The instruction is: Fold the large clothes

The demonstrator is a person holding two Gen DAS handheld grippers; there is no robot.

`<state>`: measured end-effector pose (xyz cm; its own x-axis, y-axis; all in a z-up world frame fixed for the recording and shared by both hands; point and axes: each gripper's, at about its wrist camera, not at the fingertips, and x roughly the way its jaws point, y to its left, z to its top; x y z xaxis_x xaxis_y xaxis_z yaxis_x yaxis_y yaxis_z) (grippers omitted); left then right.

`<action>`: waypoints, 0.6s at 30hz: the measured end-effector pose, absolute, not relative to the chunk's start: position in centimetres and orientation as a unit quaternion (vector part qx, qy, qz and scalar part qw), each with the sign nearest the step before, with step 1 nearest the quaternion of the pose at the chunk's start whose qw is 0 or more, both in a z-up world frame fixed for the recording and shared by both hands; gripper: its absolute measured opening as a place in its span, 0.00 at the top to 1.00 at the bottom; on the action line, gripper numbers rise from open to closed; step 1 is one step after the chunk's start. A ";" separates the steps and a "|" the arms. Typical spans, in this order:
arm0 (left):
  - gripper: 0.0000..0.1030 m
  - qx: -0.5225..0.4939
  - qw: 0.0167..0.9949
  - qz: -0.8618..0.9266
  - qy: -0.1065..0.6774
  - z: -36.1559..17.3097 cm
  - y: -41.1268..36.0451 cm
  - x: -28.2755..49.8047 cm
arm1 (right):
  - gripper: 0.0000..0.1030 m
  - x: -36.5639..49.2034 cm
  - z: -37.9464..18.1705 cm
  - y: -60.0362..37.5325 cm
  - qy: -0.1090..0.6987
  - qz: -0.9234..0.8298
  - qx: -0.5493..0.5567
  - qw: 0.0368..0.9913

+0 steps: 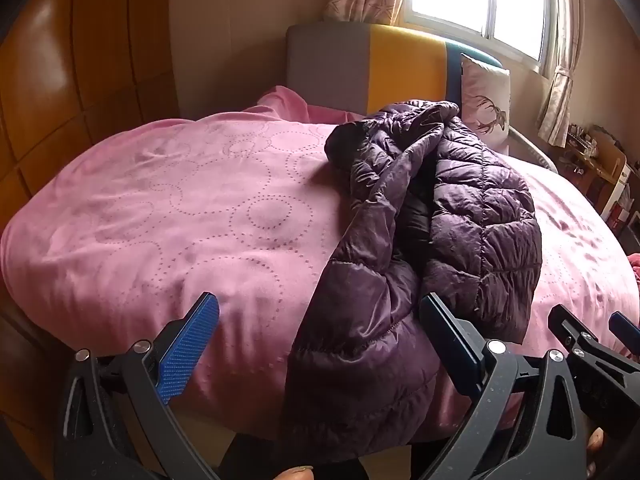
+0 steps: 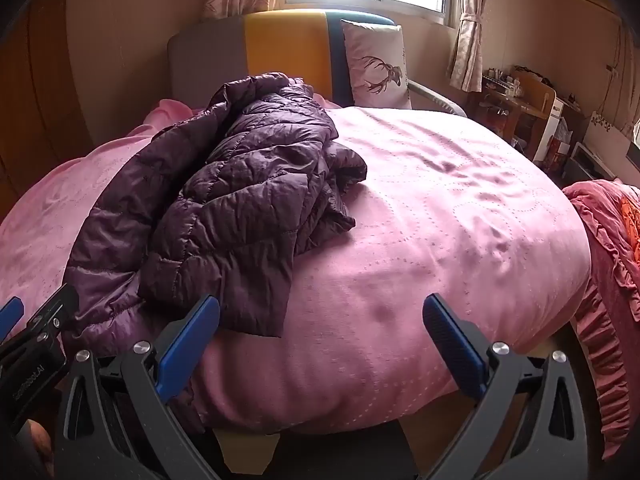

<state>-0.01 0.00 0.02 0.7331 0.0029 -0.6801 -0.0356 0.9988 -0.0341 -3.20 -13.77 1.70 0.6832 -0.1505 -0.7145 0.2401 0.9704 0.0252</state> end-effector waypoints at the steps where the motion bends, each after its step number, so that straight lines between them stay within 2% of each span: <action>1: 0.04 -0.023 0.931 0.009 0.364 0.0 0.0 0.0 | 0.02 -3.2 1.7 -13.8 0.384 -0.106 0.058 0.915; 18: 0.04 -0.019 0.930 0.012 0.367 -0.5 0.1 0.0 | 0.02 -3.2 1.7 -13.5 0.384 -0.097 0.057 0.916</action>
